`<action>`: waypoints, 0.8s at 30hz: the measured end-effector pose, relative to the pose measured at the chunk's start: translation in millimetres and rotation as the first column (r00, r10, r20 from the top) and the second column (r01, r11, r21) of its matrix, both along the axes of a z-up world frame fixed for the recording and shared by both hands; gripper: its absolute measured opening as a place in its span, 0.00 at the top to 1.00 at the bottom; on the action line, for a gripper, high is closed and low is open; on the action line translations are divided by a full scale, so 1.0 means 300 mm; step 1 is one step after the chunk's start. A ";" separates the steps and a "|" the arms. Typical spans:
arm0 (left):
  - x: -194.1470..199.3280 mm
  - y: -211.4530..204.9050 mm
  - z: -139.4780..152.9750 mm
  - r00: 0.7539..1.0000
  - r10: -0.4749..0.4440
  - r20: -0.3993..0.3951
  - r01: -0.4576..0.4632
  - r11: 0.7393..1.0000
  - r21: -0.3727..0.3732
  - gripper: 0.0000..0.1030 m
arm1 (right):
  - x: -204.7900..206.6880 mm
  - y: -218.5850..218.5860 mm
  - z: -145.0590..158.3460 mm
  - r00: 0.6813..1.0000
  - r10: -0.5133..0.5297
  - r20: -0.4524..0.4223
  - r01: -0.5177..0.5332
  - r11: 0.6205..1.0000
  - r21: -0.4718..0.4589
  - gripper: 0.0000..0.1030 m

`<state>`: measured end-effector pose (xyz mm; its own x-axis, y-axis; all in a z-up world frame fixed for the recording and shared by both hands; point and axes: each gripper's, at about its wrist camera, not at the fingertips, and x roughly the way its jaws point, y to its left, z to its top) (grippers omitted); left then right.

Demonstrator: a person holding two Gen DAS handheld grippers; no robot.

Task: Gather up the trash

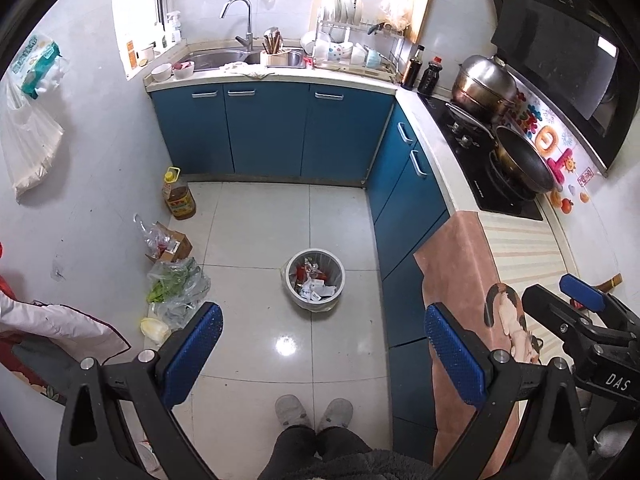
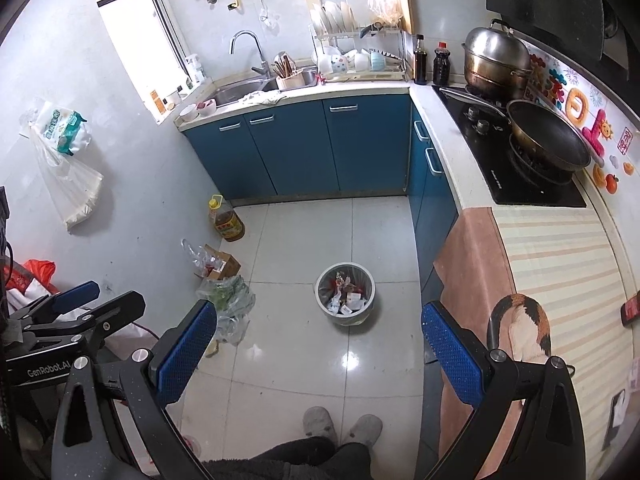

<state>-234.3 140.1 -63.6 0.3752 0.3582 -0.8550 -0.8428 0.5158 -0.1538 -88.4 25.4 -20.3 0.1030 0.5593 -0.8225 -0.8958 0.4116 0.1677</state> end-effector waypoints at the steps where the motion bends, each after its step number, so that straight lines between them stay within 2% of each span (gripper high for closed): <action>1: -0.001 -0.001 0.000 1.000 -0.001 -0.001 0.001 1.000 -0.002 0.00 | 0.004 0.000 0.000 1.000 0.000 -0.003 0.000 1.000 -0.002 0.00; 24: 0.020 -0.013 0.004 0.999 -0.038 -0.014 0.038 0.999 -0.006 0.00 | 0.055 -0.043 -0.028 1.000 0.014 -0.027 -0.014 1.000 -0.018 0.00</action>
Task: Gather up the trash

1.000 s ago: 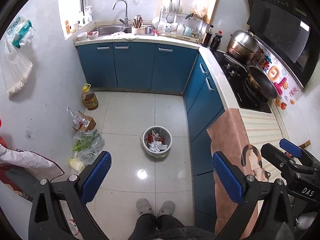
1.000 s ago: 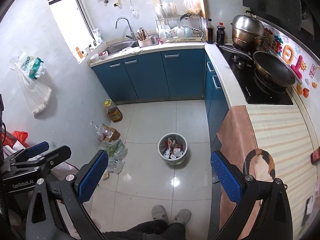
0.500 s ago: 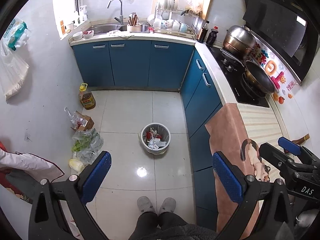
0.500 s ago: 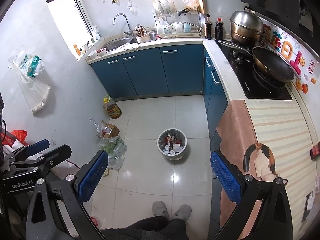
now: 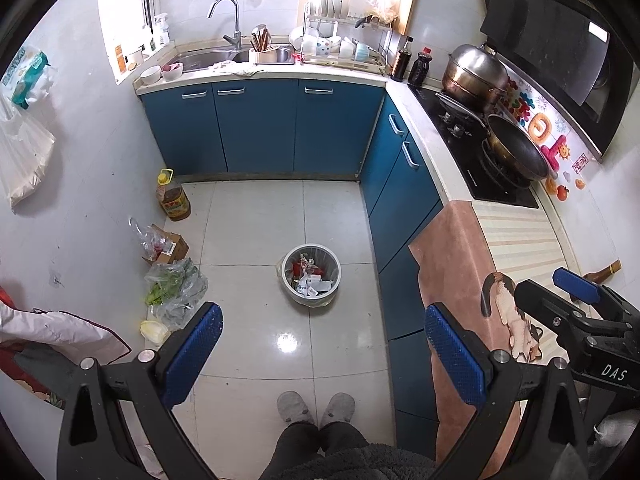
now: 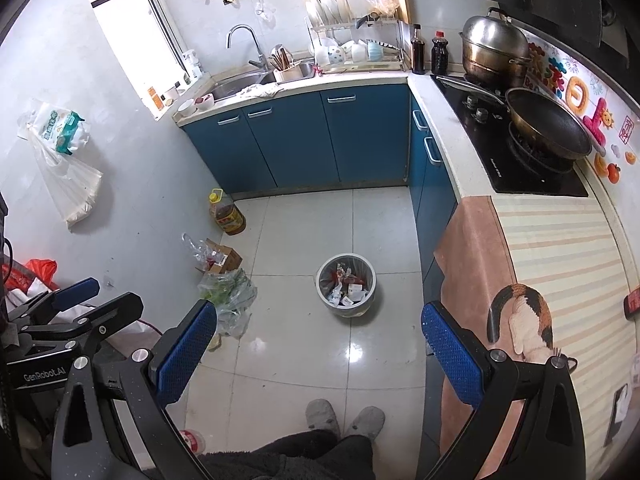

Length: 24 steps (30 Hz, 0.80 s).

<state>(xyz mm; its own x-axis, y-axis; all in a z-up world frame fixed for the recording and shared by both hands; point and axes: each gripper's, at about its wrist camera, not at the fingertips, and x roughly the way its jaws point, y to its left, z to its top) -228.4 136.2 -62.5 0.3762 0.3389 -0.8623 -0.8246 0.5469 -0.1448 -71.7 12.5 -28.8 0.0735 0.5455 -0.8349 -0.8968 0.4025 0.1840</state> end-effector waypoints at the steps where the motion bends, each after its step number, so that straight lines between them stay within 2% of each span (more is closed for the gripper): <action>1: 0.002 -0.001 0.000 1.000 -0.002 0.002 0.002 1.000 -0.002 0.00 | 0.007 -0.002 0.000 1.000 0.001 -0.001 -0.001 1.000 0.000 0.00; 24: 0.037 0.005 0.003 1.000 -0.029 0.007 0.029 0.999 -0.023 0.00 | 0.084 -0.023 -0.030 1.000 0.010 -0.017 -0.010 1.000 -0.024 0.00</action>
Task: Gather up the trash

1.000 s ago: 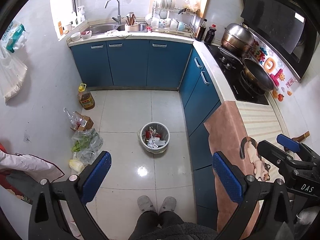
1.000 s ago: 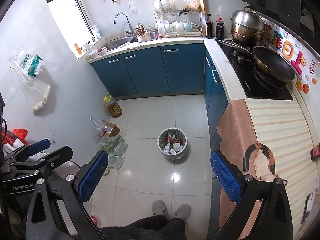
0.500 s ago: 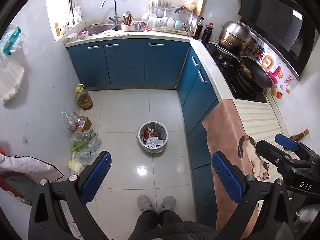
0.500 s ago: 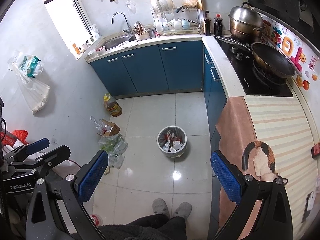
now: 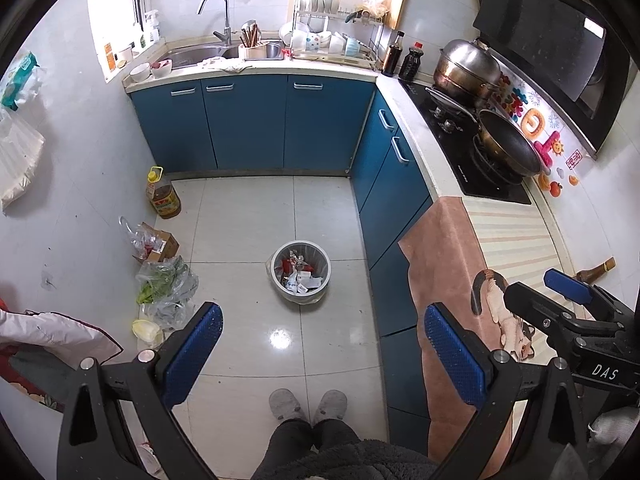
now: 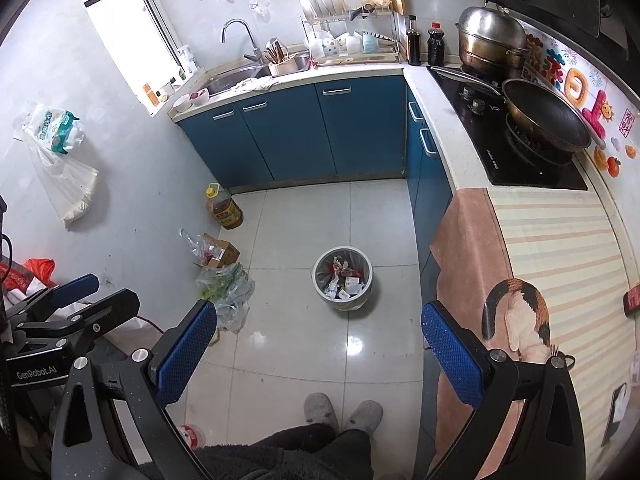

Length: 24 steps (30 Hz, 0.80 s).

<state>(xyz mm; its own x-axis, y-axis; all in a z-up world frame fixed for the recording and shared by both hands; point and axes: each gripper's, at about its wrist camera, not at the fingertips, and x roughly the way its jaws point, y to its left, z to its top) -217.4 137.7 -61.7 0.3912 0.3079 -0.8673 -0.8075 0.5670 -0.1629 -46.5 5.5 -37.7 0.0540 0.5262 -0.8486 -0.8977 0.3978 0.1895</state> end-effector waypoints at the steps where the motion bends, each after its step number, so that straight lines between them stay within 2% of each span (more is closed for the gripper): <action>1: 0.001 -0.001 0.001 1.000 0.000 -0.001 0.000 1.000 0.000 0.00 | 0.004 0.003 0.000 1.000 0.002 0.000 -0.002 1.000 -0.002 0.00; 24: 0.010 -0.003 -0.012 1.000 0.005 -0.001 -0.005 1.000 -0.007 0.00 | 0.040 0.008 -0.006 0.999 0.029 -0.014 -0.029 0.999 -0.013 0.00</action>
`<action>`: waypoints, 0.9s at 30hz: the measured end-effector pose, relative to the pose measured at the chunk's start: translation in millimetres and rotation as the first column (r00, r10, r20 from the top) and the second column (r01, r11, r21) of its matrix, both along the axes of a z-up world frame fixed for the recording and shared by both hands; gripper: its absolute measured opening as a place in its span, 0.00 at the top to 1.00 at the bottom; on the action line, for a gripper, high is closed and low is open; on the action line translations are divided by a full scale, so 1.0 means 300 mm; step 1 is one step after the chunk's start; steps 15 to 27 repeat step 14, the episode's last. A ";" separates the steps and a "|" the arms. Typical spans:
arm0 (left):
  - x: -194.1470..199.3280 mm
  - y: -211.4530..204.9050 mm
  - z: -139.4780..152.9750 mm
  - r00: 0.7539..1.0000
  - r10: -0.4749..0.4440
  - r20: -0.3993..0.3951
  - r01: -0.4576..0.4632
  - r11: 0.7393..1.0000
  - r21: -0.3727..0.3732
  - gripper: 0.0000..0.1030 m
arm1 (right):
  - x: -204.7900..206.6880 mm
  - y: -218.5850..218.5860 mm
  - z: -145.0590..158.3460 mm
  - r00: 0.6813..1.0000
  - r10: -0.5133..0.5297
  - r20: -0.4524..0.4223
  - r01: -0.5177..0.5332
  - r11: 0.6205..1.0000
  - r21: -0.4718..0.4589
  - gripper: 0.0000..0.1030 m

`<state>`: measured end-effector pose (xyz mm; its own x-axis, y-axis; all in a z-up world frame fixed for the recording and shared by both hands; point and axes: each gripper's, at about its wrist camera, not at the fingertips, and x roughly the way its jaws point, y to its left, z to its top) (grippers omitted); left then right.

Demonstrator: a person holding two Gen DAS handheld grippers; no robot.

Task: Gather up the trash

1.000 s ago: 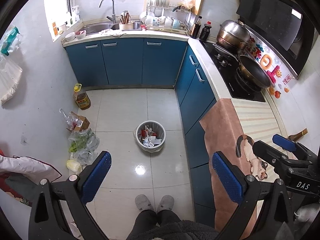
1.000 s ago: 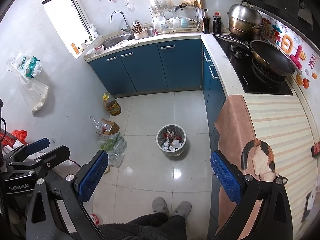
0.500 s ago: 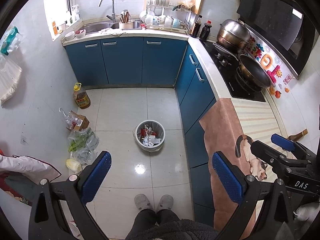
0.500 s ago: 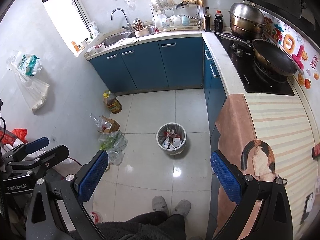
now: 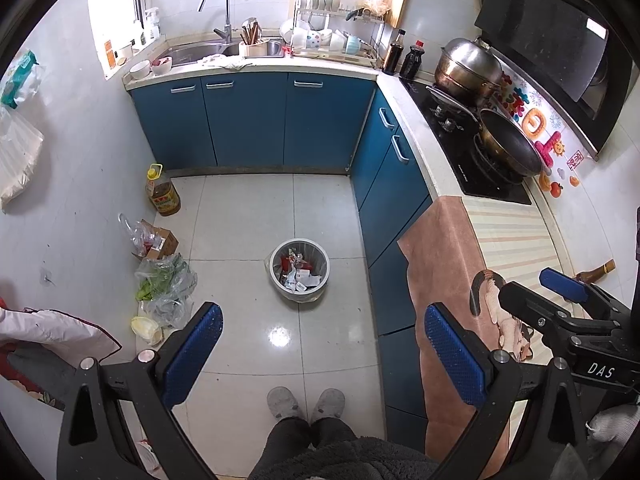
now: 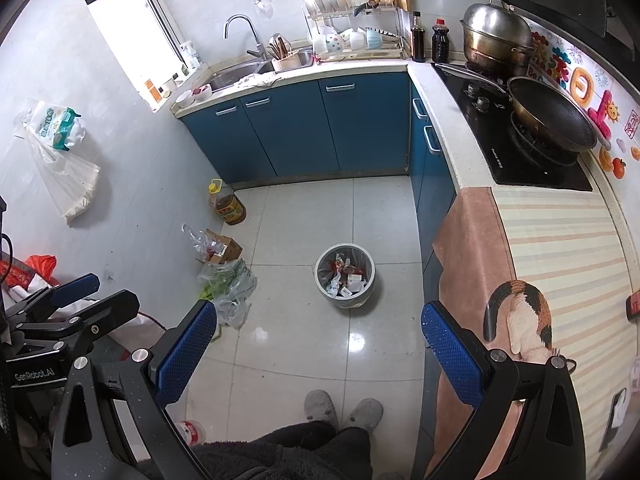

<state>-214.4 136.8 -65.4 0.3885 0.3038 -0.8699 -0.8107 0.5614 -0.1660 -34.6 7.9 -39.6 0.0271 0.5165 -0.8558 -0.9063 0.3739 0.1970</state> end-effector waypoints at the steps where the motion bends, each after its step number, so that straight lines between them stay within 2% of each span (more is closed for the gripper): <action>1: 0.001 -0.001 -0.001 1.000 0.001 0.000 -0.001 1.000 0.001 0.00 | -0.001 0.000 0.001 1.000 0.000 0.001 0.000 1.000 0.000 0.00; 27: 0.013 -0.008 0.007 1.000 0.011 0.002 -0.011 1.000 0.003 0.00 | -0.003 0.002 -0.001 1.000 0.002 -0.002 -0.002 1.000 -0.002 0.00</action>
